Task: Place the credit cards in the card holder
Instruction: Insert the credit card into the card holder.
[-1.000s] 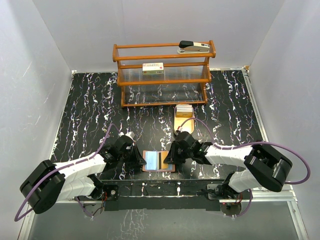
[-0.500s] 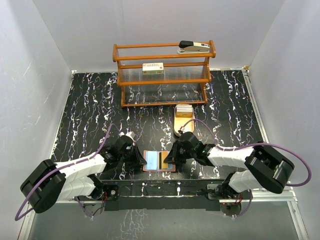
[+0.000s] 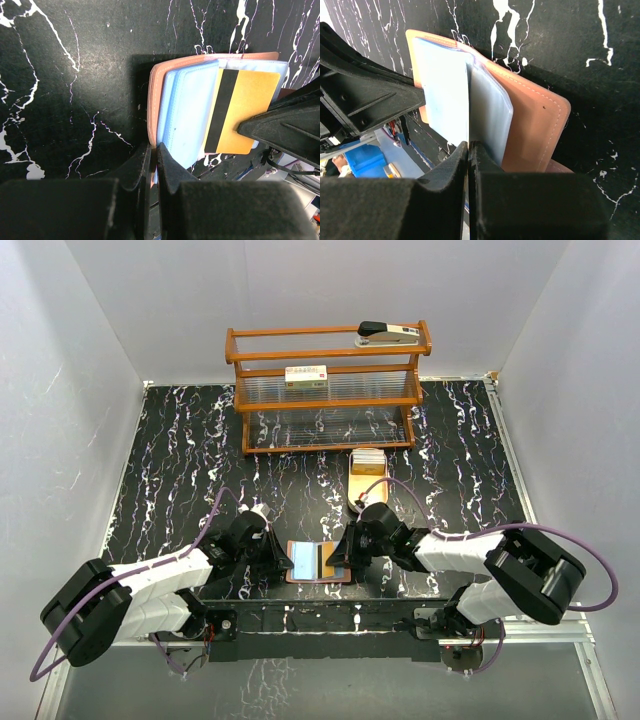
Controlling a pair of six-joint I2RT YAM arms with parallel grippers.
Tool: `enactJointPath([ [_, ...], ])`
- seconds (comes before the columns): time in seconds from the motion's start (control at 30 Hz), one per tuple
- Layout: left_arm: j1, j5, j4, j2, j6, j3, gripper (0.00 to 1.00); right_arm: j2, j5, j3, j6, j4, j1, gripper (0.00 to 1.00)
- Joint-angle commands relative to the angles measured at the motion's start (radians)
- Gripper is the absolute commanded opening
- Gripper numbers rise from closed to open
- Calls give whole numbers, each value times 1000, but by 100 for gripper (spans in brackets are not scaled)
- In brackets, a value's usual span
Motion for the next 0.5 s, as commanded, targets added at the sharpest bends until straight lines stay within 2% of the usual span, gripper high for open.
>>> enactJointPath([
  [0.0, -7, -18, -59, 21, 20, -22, 0, 7, -29, -23, -18, 37, -4, 0],
  [0.47, -7, -16, -56, 16, 13, -29, 0, -38, -61, -112, 75, 174, -23, 0],
])
